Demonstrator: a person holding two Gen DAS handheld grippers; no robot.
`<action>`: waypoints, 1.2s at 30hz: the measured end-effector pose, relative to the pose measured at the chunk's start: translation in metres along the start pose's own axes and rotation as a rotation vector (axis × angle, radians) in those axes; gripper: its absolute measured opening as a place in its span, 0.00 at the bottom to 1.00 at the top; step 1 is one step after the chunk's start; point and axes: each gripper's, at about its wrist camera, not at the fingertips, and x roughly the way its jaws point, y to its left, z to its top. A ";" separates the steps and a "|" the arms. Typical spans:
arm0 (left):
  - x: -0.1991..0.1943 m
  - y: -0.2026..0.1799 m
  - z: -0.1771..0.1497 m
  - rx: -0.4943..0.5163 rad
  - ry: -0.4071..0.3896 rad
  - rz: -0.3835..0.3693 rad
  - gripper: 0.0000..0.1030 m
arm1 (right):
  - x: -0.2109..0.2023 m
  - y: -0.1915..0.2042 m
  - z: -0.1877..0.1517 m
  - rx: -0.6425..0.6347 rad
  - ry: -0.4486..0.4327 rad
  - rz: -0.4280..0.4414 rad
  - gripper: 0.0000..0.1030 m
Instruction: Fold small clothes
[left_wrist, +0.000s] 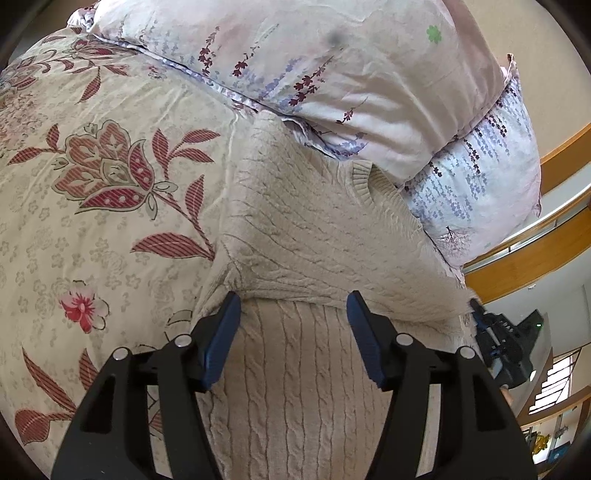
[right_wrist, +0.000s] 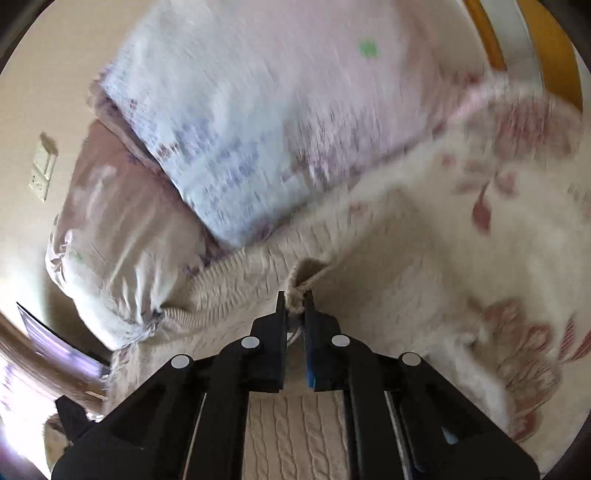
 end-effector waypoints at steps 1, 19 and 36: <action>0.000 0.000 0.000 0.002 0.000 -0.001 0.58 | 0.006 0.000 0.001 -0.007 0.010 -0.024 0.08; -0.080 0.022 -0.066 0.139 -0.008 -0.089 0.58 | -0.070 -0.084 -0.047 0.022 0.193 0.020 0.56; -0.093 0.031 -0.148 0.078 0.105 -0.240 0.51 | -0.117 -0.113 -0.126 0.089 0.371 0.281 0.38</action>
